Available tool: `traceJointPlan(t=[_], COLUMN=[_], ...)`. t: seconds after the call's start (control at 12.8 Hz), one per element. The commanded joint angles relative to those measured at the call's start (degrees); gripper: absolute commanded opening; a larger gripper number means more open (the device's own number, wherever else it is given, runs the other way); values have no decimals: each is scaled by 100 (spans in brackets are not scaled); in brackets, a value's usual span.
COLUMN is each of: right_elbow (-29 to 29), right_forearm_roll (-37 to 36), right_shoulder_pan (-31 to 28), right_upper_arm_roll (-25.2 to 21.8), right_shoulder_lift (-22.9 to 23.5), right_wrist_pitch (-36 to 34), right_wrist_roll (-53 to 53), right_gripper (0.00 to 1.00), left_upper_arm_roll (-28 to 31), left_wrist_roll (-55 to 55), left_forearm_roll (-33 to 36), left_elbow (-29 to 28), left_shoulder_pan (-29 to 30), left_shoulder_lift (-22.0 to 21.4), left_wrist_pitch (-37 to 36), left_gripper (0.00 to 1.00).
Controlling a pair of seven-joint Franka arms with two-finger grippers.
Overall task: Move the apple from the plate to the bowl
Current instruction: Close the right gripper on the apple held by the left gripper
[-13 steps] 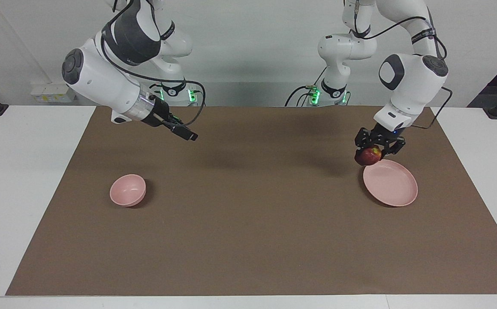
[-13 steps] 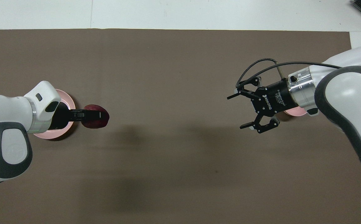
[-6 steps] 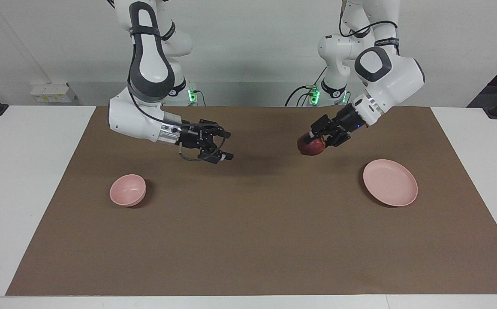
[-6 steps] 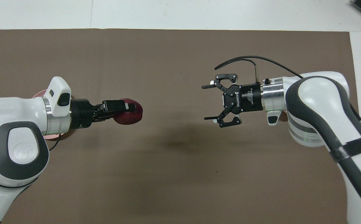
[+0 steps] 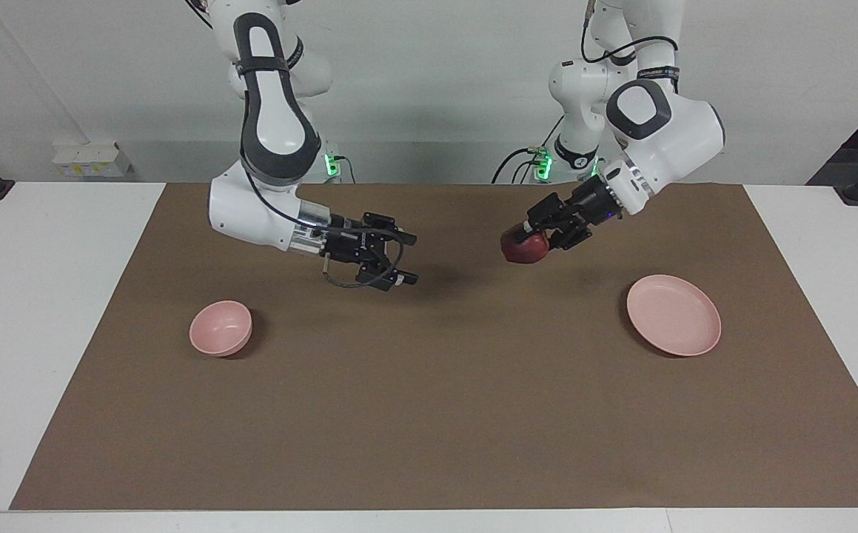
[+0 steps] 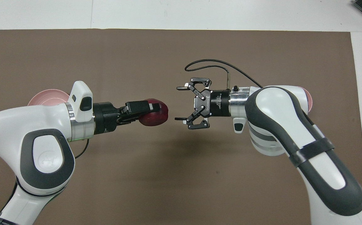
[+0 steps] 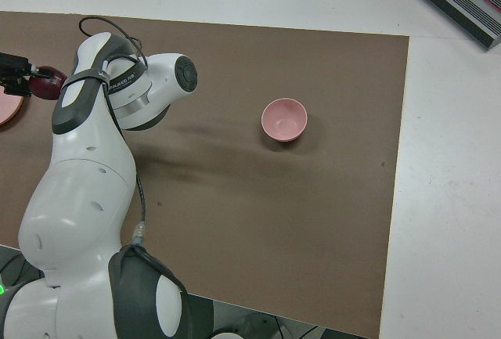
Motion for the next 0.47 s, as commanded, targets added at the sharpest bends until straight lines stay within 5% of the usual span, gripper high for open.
traceJointPlan(t=[0.0, 0.39], right_elbow=[17, 44], right_forearm_roll=[64, 256], right_shoulder_pan=[135, 30], right_upper_arm_roll=[7, 16], right_shoulder_lift=[-42, -60], right_wrist_pitch=[-3, -505], right_wrist_roll=[113, 69], right_gripper=[100, 100], left_upper_arm_roll=[-23, -32], left_wrist_roll=[-64, -72], left_forearm_roll=[-137, -138], left_elbow=[64, 64], left_shoulder_pan=[-15, -15], left_shoulder_lift=[-11, -20], left_wrist_pitch=[77, 77], left_gripper=[0, 0])
